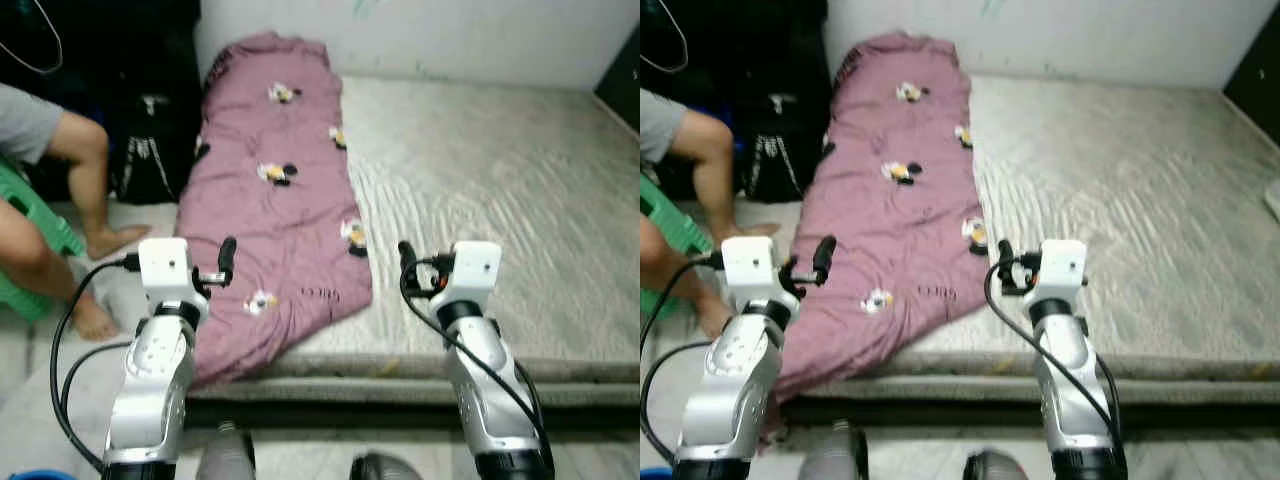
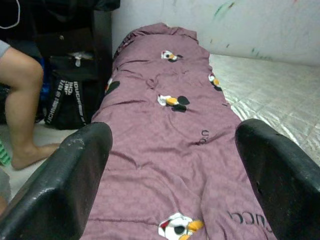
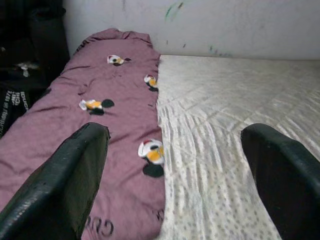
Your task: Clean up the room
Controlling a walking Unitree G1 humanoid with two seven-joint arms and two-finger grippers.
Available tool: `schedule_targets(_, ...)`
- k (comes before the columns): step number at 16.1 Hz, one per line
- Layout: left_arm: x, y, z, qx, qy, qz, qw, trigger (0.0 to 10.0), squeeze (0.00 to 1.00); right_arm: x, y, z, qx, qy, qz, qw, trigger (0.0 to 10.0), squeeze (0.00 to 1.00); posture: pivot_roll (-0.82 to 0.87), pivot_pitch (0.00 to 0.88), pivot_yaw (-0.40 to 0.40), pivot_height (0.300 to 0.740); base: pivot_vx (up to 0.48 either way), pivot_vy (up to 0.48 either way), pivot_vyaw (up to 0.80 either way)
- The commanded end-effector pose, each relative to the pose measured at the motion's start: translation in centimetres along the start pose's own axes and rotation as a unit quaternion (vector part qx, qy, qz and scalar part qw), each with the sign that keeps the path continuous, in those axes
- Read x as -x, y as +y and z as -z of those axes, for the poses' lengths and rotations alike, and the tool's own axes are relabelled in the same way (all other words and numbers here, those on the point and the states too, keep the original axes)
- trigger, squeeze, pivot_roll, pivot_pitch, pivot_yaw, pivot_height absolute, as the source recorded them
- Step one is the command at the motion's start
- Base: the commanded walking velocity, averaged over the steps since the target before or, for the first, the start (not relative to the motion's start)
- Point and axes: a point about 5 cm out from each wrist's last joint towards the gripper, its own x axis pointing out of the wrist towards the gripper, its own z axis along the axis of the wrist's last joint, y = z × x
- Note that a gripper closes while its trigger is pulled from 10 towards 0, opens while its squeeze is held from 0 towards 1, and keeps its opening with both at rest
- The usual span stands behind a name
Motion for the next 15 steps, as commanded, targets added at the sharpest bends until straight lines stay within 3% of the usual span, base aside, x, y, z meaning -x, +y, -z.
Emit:
schedule_targets(1, -0.12, 0.06, -0.05, -0.001, 0.002, -0.002, 1.0, 10.0, 0.0, -0.06, -0.26, -0.51, -0.001, -0.006, 0.002, 1.0, 10.0, 0.0, -0.01, 0.038, -0.066, 0.621, 0.0, 0.0, 0.0)
schedule_targets(13, -0.77, -0.67, -0.67, 0.012, -0.01, 0.028, 0.999, 10.0, 0.0, -0.79, 0.06, -0.82, 0.016, -0.009, -0.025, 1.0, 10.0, 0.0, -0.01, 0.038, -0.079, 0.621, 0.0, 0.0, 0.0)
schedule_targets(15, -0.86, -0.66, -0.73, 0.012, -0.01, 0.028, 0.999, 10.0, 0.0, -0.74, 0.4, -0.8, 0.014, -0.009, -0.032, 0.999, 10.0, 0.0, -0.01, 0.038, -0.078, 0.621, 0.0, 0.0, 0.46)
